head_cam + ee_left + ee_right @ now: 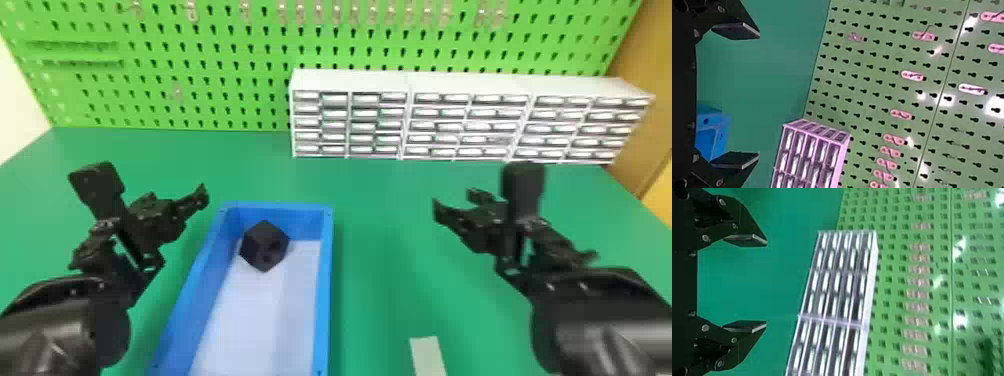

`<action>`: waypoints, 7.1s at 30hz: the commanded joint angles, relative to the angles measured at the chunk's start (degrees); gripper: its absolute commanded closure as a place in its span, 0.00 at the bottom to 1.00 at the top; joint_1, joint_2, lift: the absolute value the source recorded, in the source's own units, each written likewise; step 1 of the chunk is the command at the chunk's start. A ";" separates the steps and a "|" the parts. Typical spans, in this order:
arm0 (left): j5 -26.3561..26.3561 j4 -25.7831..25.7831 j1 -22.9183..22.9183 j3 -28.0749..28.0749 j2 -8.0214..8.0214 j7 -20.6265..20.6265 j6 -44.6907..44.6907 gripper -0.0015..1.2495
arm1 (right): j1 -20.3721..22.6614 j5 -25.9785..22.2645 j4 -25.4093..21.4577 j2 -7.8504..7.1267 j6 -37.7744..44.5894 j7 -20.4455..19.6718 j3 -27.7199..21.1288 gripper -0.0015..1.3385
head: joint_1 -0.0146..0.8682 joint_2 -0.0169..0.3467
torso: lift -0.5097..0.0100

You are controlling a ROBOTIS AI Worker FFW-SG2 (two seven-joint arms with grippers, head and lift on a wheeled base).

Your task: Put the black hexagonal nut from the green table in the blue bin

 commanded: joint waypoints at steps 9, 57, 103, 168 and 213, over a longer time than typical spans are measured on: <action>0.70 -0.15 0.47 0.79 0.09 -0.05 -0.13 0.15 | 6.00 -2.85 -2.28 3.59 -7.88 -1.41 -13.78 0.39 | 0.77 0.14 | 0.79; -0.88 -0.94 1.96 2.90 0.09 -0.14 -0.40 0.15 | 10.48 -14.72 -7.12 -1.33 1.26 1.14 -14.31 0.36 | 0.77 0.14 | 0.79; -0.35 -0.94 1.87 2.55 0.09 -0.23 -0.40 0.15 | 8.81 -12.08 -7.03 -0.45 3.02 1.14 -12.64 0.36 | 0.77 0.14 | 0.79; -0.35 -0.94 1.70 2.55 0.09 -0.58 -0.40 0.15 | 8.37 -12.17 -7.12 -1.24 3.46 1.23 -12.37 0.36 | 0.77 0.14 | 0.79; -0.35 -0.94 1.61 2.46 0.09 -0.58 -0.40 0.15 | 5.38 -13.13 -2.46 -1.33 0.73 7.11 -15.01 0.36 | 0.77 0.14 | 0.79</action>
